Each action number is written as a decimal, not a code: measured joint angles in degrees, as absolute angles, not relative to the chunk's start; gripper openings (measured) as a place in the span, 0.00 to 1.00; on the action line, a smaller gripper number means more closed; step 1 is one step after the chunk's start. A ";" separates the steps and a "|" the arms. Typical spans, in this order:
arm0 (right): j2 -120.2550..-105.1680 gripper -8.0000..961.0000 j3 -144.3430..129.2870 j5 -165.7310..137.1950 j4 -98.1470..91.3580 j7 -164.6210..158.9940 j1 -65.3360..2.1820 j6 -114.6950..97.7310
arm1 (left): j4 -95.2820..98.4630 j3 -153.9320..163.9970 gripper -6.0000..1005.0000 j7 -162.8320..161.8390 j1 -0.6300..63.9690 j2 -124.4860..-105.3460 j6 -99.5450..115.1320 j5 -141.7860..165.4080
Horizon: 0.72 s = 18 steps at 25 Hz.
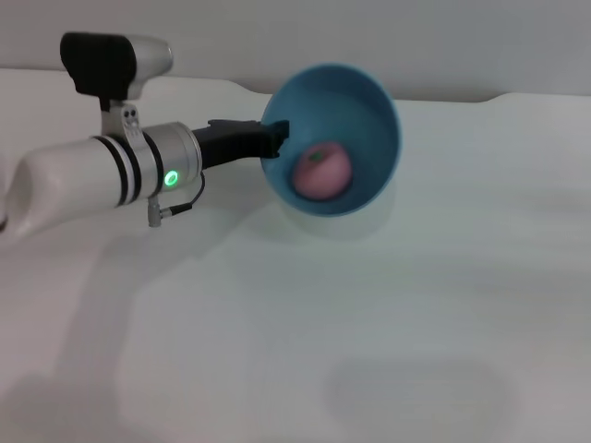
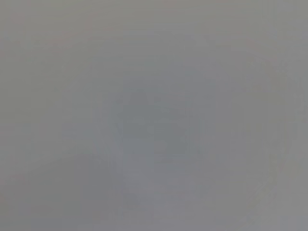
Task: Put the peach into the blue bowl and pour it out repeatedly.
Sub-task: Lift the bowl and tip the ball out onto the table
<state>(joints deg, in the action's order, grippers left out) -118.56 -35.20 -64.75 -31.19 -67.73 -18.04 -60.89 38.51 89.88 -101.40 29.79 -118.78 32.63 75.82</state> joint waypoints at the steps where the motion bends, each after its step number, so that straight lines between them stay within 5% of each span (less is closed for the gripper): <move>1: -118.56 0.57 -34.14 -64.56 -30.10 -66.44 -18.00 -60.91 | 38.46 91.31 0.01 -100.85 29.69 -118.81 30.96 74.92; 11: -118.47 0.57 -32.23 -64.29 -27.33 -63.72 -18.34 -60.62 | 48.24 132.50 0.01 -100.33 29.39 -118.85 -19.20 73.38; 18: -118.47 0.57 -32.15 -64.16 -26.76 -63.64 -18.06 -60.81 | 53.12 139.21 0.01 -102.47 26.26 -118.83 -32.01 82.46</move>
<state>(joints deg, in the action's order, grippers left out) -118.47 -32.15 -64.16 -26.76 -63.64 -18.06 -60.81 53.12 139.21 -102.47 26.26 -118.83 -32.01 82.46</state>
